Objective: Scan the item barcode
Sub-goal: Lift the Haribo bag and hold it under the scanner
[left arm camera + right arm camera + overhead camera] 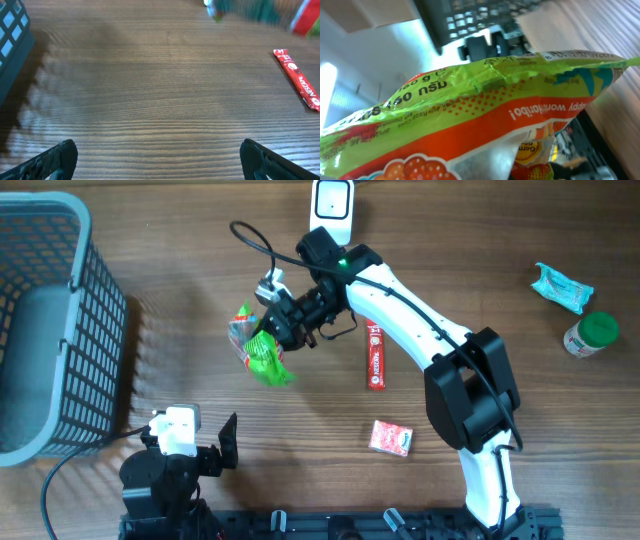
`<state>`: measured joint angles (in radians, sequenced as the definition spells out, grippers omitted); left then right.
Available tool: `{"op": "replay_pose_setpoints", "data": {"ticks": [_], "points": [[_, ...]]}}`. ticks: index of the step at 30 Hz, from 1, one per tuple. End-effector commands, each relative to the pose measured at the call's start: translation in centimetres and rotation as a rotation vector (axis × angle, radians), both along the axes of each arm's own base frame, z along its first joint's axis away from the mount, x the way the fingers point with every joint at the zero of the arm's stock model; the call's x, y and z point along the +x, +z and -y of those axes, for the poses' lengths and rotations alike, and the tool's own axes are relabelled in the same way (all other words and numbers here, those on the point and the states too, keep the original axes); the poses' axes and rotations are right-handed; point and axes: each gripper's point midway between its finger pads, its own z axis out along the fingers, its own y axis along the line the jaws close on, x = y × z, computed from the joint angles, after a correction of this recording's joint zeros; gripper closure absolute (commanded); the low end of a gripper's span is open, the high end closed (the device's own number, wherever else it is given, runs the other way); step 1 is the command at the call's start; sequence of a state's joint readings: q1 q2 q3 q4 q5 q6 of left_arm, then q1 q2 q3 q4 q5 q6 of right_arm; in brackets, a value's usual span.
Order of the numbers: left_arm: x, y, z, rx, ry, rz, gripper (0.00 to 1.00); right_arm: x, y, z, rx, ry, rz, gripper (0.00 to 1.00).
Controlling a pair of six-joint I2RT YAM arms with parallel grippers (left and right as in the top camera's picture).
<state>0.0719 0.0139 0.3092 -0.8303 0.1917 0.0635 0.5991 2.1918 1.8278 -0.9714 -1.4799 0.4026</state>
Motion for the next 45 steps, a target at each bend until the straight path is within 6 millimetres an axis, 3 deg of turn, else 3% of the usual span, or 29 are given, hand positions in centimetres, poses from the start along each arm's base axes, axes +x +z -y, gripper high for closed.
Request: {"op": "replay_pose_setpoints", "data": {"ticks": [1, 12, 16, 21, 23, 25, 27, 30, 36, 45], "points": [[0.0, -0.1, 0.1, 0.011, -0.008, 0.005, 0.0, -0.2, 4.2, 0.2, 0.148, 0.038, -0.026, 0.96], [0.0, -0.1, 0.0, 0.011, -0.008, 0.005, 0.0, 1.7, 4.0, -1.1, 0.261, 0.027, 0.265, 0.96], [0.0, -0.1, 0.1, 0.011, -0.008, 0.005, 0.0, 1.5, 5.5, -1.1, 0.524, 0.074, 0.544, 0.96], [0.0, -0.1, 0.1, 0.011, -0.009, 0.005, 0.0, 0.9, 5.5, -1.7, 0.795, 0.096, 0.944, 0.96], [0.0, -0.1, 0.1, 0.011, -0.009, 0.005, 0.0, 1.0, 4.8, -2.4, 0.822, 0.101, 1.085, 0.96], [0.0, -0.1, 0.0, 0.011, -0.008, 0.005, 0.0, 2.2, 3.1, -3.4, 0.713, 0.096, 1.188, 0.96], [0.0, -0.1, 0.1, 0.011, -0.009, 0.005, 0.0, 3.3, 1.9, -3.9, 0.625, 0.089, 1.255, 0.96], [0.0, -0.1, 0.1, 0.011, -0.009, 0.005, 0.0, 3.3, 1.8, -3.9, 0.682, 0.107, 1.345, 0.95], [0.0, -0.1, 0.1, 0.011, -0.009, 0.005, 0.0, 2.0, 4.6, -3.4, 0.995, 0.121, 1.486, 0.96], [0.0, -0.1, 0.1, 0.011, -0.008, 0.005, 0.0, 2.8, 5.4, -2.1, 1.076, 0.1, 1.545, 0.96]]}}
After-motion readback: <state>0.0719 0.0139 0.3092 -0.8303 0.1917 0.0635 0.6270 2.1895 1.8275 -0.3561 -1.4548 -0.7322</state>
